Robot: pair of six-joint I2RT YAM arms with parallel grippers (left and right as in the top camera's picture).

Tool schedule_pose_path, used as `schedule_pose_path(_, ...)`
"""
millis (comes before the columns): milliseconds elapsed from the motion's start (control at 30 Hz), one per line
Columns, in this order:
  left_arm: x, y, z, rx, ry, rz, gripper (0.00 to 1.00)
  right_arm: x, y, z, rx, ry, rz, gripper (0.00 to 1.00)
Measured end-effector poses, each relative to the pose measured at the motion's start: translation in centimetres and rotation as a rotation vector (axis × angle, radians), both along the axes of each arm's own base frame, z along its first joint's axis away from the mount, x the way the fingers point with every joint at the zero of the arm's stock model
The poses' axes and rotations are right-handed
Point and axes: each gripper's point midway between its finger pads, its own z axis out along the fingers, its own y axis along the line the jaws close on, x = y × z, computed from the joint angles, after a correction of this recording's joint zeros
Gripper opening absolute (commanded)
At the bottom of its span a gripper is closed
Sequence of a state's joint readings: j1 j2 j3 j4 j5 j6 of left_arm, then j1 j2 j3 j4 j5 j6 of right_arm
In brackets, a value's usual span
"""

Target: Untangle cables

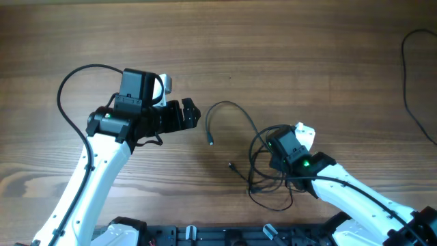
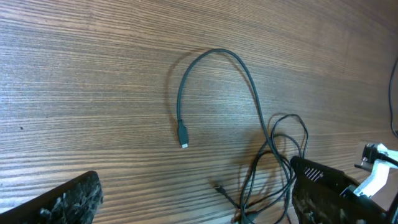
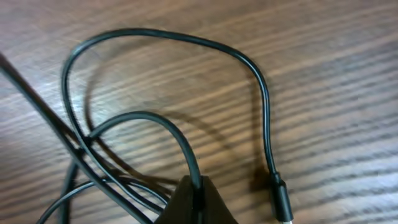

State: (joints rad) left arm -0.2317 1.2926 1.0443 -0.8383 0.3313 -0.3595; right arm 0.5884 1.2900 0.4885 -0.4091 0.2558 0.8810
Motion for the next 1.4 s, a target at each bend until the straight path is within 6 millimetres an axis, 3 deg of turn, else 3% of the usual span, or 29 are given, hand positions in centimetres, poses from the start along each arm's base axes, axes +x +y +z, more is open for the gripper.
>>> schedule_pose_path(100,0.0,0.0,0.0,0.0,0.0,0.0,0.99,1.9,1.2,1.4,-0.009,-0.07,0.111,0.04)
schedule_pose_path(167,-0.1,0.0,0.0,0.001,0.004,0.0,1.0,5.0,3.4,5.4,-0.014,-0.169,0.214,0.04)
schedule_pose_path(200,-0.1,0.0,-0.1,0.001,0.004,0.0,1.0,7.9,5.3,9.7,0.005,-0.285,0.267,0.04)
schedule_pose_path(267,-0.2,0.0,-0.1,0.001,0.008,-0.001,1.0,13.1,8.4,20.8,0.056,-0.577,0.315,0.04)
schedule_pose_path(333,-0.3,-0.2,-0.1,-0.01,0.015,-0.007,1.0,15.8,9.7,35.0,0.144,-0.92,0.298,0.04)
schedule_pose_path(400,-0.4,-0.6,0.2,-0.034,0.013,-0.019,1.0,15.4,9.5,41.7,0.183,-1.057,0.292,0.04)
schedule_pose_path(433,-0.2,-0.8,0.4,-0.048,0.006,-0.025,1.0,14.9,9.3,43.8,0.193,-1.095,0.299,0.04)
schedule_pose_path(467,-0.1,-1.4,0.8,-0.081,-0.007,-0.042,1.0,14.6,9.2,43.9,0.186,-1.084,0.309,0.04)
schedule_pose_path(567,0.3,-3.2,2.2,-0.184,-0.046,-0.099,1.0,14.9,9.6,39.3,0.121,-0.922,0.355,0.04)
schedule_pose_path(633,0.3,-3.7,2.6,-0.214,-0.054,-0.116,1.0,15.2,9.8,38.6,0.112,-0.907,0.362,0.04)
schedule_pose_path(800,0.7,-4.2,3.3,-0.243,-0.082,-0.134,0.99,15.1,10.3,39.1,0.123,-0.93,0.394,0.04)
schedule_pose_path(867,1.0,-4.4,3.7,-0.253,-0.106,-0.142,1.0,15.1,11.0,40.5,0.164,-0.981,0.414,0.04)
schedule_pose_path(1000,2.5,-6.5,5.8,-0.288,-0.247,-0.207,0.98,13.4,14.4,45.6,0.349,-1.163,0.575,0.04)
schedule_pose_path(1100,3.7,-7.7,7.3,-0.28,-0.356,-0.229,0.94,11.9,16.0,44.7,0.42,-1.102,0.688,0.04)
schedule_pose_path(1200,5.4,-7.5,7.9,-0.21,-0.45,-0.182,0.94,10.5,17.4,43.8,0.498,-1.035,0.777,0.04)
schedule_pose_path(1400,7.0,-6.4,8.2,-0.119,-0.51,-0.102,0.89,7.2,18.6,45.4,0.706,-0.993,0.861,0.04)
